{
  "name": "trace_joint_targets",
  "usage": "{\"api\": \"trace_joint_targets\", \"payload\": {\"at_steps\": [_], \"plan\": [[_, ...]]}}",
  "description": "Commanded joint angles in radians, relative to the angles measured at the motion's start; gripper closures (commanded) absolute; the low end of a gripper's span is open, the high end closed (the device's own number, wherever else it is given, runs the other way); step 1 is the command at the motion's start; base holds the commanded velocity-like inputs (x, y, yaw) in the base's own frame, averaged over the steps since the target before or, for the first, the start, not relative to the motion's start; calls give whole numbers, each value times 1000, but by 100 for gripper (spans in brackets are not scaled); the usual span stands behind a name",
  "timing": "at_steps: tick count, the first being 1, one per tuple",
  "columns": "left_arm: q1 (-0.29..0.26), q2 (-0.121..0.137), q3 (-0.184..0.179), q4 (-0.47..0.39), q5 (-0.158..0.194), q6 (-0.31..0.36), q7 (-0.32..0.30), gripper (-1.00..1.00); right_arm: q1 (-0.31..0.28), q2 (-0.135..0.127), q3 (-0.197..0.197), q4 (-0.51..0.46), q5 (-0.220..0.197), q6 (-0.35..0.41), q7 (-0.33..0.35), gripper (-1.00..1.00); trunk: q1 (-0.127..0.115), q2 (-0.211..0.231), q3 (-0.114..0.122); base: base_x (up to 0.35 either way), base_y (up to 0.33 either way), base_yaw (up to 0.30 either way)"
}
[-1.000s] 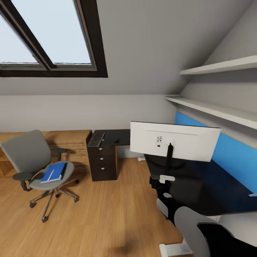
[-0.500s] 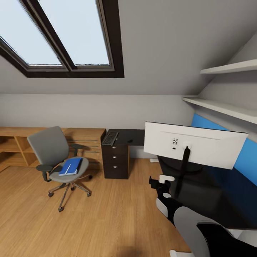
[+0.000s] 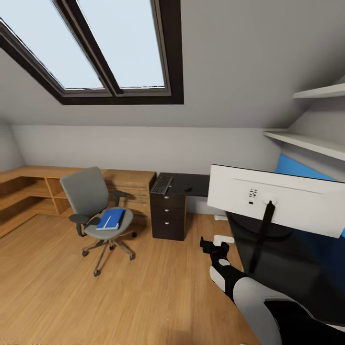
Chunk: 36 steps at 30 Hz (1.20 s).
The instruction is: In the bedroom, organize the workspace by keeping the computer under the desk, ensuring the monitor is on the desk, placing the keyboard on the desk next to the monitor, placing the mouse on the desk next to the keyboard, moving the folder from the swivel chair onto the desk next to the mouse, stacking the notebook on top of the folder with the pen on top of the notebook, and positioning the swivel chair next to the desk.
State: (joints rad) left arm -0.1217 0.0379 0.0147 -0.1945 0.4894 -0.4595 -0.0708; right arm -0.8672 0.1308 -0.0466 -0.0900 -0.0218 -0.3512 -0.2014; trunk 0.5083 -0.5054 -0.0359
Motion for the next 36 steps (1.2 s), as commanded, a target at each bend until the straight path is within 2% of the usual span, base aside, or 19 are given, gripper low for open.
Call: {"api": "trace_joint_targets", "payload": {"at_steps": [1,8,20,36], "plan": [[-1,0,1,1,8,-2,-7,-100,-1,1,-4,1,-2,-5,0,-100,0,-2,-2,0,8,56],[-1,0,1,1,8,-2,-7,-100,-1,1,-4,11,-1,-5,0,-100,0,-2,-2,95,119,20],[-1,0,1,1,8,-2,-7,-100,-1,1,-4,15,-1,-5,0,-100,0,-2,-2,257,198,2],[-1,0,1,1,8,-2,-7,-100,-1,0,-4,15,-1,-5,0,-100,0,-2,-2,296,24,0]]}}
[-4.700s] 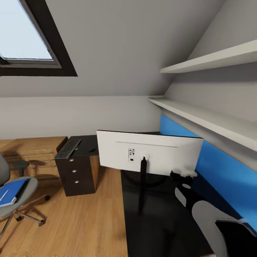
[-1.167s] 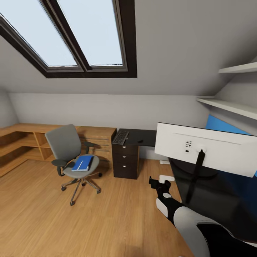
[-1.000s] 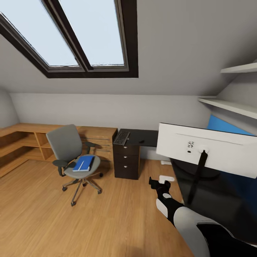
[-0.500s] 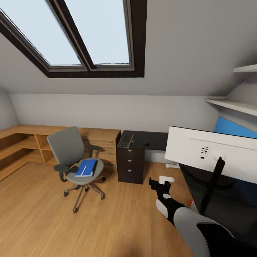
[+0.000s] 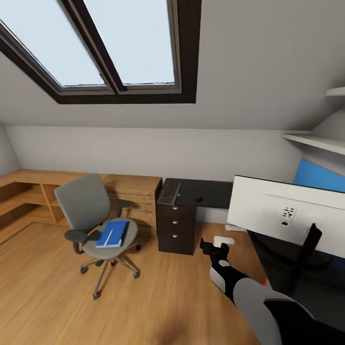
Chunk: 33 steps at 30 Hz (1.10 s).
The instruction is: In the bedroom, organize the workspace by keeping the computer under the desk, ensuring the monitor is on the desk, placing the keyboard on the desk next to the monitor, placing the mouse on the desk next to the keyboard, moving the folder from the swivel chair onto the desk next to the mouse, stacking the notebook on top of the folder with the pen on top of the notebook, and positioning the swivel chair next to the desk.
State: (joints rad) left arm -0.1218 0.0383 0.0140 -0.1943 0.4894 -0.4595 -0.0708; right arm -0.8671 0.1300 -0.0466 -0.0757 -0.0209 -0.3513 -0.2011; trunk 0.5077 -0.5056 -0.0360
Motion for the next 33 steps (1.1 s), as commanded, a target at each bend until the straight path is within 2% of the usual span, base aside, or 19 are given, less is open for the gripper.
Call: {"api": "trace_joint_targets", "payload": {"at_steps": [1,19,27,33], "plan": [[-1,0,1,1,8,-2,-7,-100,-1,0,-4,1,-2,-5,0,-100,1,-2,-2,332,1,0],[-1,1,1,1,8,-2,-7,-100,-1,1,-4,2,-2,-5,0,-100,1,-2,-2,321,0,0],[-1,1,2,1,8,-2,-7,-100,-1,2,-4,2,-2,-5,0,-100,1,-2,-2,241,0,0],[-1,0,1,1,7,-2,-7,-100,-1,1,-4,2,-1,-4,0,-100,1,-2,-2,108,0,0]]}}
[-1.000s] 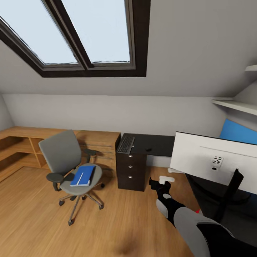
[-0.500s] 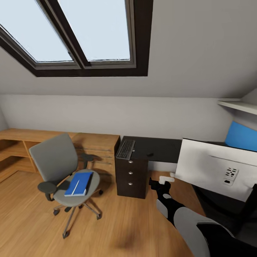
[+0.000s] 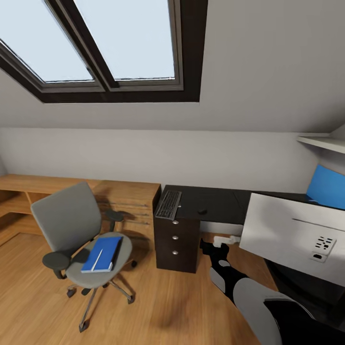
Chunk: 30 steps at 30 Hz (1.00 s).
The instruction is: In the bedroom, organize the workspace by keeping the computer under the desk, ensuring the monitor is on the desk, placing the keyboard on the desk next to the monitor, placing the mouse on the desk next to the keyboard, moving the folder from the swivel chair onto the desk next to the mouse, stacking the notebook on top of the folder with the pen on top of the notebook, and positioning the swivel chair next to the desk.
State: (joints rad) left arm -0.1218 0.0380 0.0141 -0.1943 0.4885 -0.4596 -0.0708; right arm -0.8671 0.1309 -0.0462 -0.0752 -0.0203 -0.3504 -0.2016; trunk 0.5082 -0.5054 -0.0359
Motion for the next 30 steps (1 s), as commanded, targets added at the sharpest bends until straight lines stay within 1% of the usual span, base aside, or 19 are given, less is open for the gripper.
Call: {"api": "trace_joint_targets", "payload": {"at_steps": [1,11,15,20,21,23,24,26,28,29,30], "plan": [[-1,0,1,1,8,-2,-7,-100,-1,0,-4,1,-2,-4,0,-100,1,-2,-2,46,0,0],[-1,-1,1,0,8,-2,-7,-100,-1,-1,-4,-9,-3,7,-7,-100,1,-2,-2,15,0,0],[-1,-1,1,0,8,-2,-7,-100,-1,0,-3,-22,-3,45,-9,-100,-15,26,10,2,0,0],[-1,-2,1,0,9,-2,-7,-100,-1,0,-3,-131,-4,169,-8,-100,-34,61,26,0,0,0],[-1,-2,1,0,9,-2,-6,-100,-1,-1,-3,-190,-6,227,-8,-100,-38,68,29,0,0,0],[-1,-2,0,-1,9,-2,-6,-100,-1,-1,-3,-257,-6,296,-8,-100,-45,82,36,0,0,0],[-1,-2,0,-1,9,-2,-6,-100,-2,-2,-3,-324,-5,375,-9,-100,-49,89,39,0,0,0],[-1,-2,0,-1,9,-1,-5,-100,-2,-2,-3,-392,-5,458,-10,-100,-57,103,45,0,0,0],[-1,-2,0,-1,9,-1,-5,-100,-3,-2,-4,-458,-5,540,-14,-100,-58,105,46,0,0,0],[-1,-3,1,-1,9,-1,-4,-100,-5,-2,-4,-523,-5,613,-22,-100,-58,105,46,0,0,0],[-1,-3,0,-1,9,-1,-4,-100,-5,-2,-4,-554,-5,646,-27,-100,-58,105,46,0,0,0]]}}
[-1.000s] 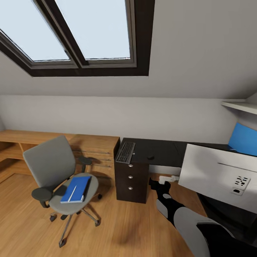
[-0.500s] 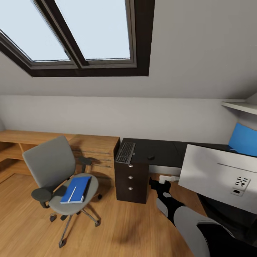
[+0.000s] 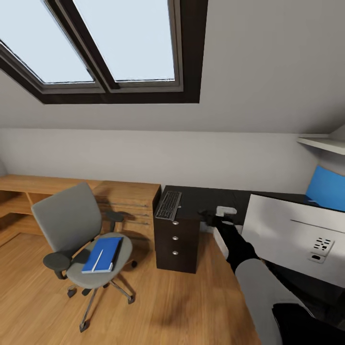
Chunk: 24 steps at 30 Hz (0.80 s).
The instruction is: In the bedroom, organize the workspace by keeping the computer under the desk, ensuring the monitor is on the desk, placing the keyboard on the desk next to the monitor, placing the mouse on the desk next to the keyboard, moving the folder from the swivel chair onto the desk next to the mouse, stacking the notebook on top of the folder with the pen on top of the notebook, and positioning the swivel chair next to the desk.
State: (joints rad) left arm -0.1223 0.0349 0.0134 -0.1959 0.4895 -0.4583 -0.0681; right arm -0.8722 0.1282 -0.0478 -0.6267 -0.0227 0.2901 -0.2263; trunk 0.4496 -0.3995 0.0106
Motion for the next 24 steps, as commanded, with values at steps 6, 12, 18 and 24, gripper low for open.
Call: {"api": "trace_joint_targets", "payload": {"at_steps": [6,12,18,24], "plan": [[0,-1,1,1,7,-1,-6,-100,-28,-1,-3,-146,-3,183,-59,-100,0,-1,-1,0,0,0],[0,1,1,1,7,-1,-5,-100,-143,-40,-14,-167,-2,293,-104,-100,0,-1,-1,0,0,0],[0,1,2,1,7,-1,-3,-100,-259,-124,-26,-164,-5,471,-114,-100,0,-1,-1,0,0,0],[0,0,3,1,7,-3,-2,-100,-384,-209,-29,-132,-6,610,-117,-100,0,-1,-1,0,0,0]]}}
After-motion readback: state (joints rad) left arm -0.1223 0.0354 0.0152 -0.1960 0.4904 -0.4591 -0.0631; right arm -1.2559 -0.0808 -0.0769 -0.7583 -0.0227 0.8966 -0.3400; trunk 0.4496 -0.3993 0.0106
